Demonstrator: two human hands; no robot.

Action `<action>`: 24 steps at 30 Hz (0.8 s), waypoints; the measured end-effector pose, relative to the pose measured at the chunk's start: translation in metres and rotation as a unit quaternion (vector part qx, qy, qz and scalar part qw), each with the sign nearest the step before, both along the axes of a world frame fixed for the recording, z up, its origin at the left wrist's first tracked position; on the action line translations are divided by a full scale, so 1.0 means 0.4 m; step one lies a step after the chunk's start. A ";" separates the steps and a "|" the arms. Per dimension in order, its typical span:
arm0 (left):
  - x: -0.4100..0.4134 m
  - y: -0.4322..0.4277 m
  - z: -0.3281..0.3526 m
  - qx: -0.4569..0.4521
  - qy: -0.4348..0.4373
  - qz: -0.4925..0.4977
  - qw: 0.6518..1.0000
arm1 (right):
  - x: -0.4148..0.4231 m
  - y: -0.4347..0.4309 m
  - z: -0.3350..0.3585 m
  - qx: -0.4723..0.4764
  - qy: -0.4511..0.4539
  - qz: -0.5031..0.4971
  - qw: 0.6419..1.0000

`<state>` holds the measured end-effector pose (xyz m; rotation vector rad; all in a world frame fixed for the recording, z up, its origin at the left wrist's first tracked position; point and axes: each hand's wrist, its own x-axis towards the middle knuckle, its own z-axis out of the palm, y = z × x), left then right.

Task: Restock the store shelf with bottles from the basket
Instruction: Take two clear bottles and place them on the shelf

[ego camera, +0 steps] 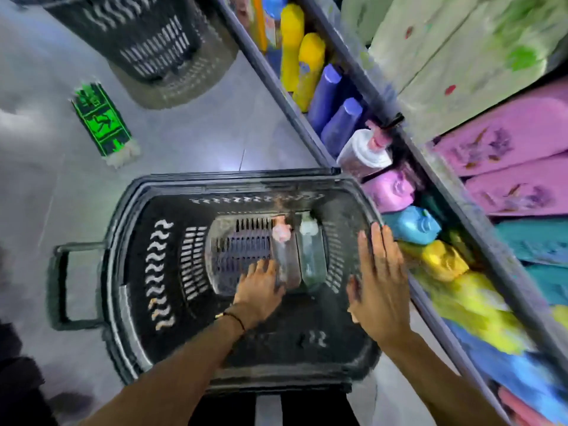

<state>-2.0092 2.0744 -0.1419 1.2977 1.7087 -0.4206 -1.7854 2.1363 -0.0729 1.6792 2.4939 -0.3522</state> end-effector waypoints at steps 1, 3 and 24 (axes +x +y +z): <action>0.004 0.006 -0.076 -0.009 -0.008 0.025 1.000 | 0.000 -0.005 -0.020 0.015 -0.013 -0.003 1.000; 0.014 0.020 -0.214 -0.020 -0.027 0.094 0.995 | 0.004 -0.014 -0.046 0.042 -0.022 -0.012 0.999; -0.118 -0.036 -0.353 0.041 -0.115 0.502 0.856 | -0.181 -0.073 -0.147 -0.054 0.073 0.004 0.996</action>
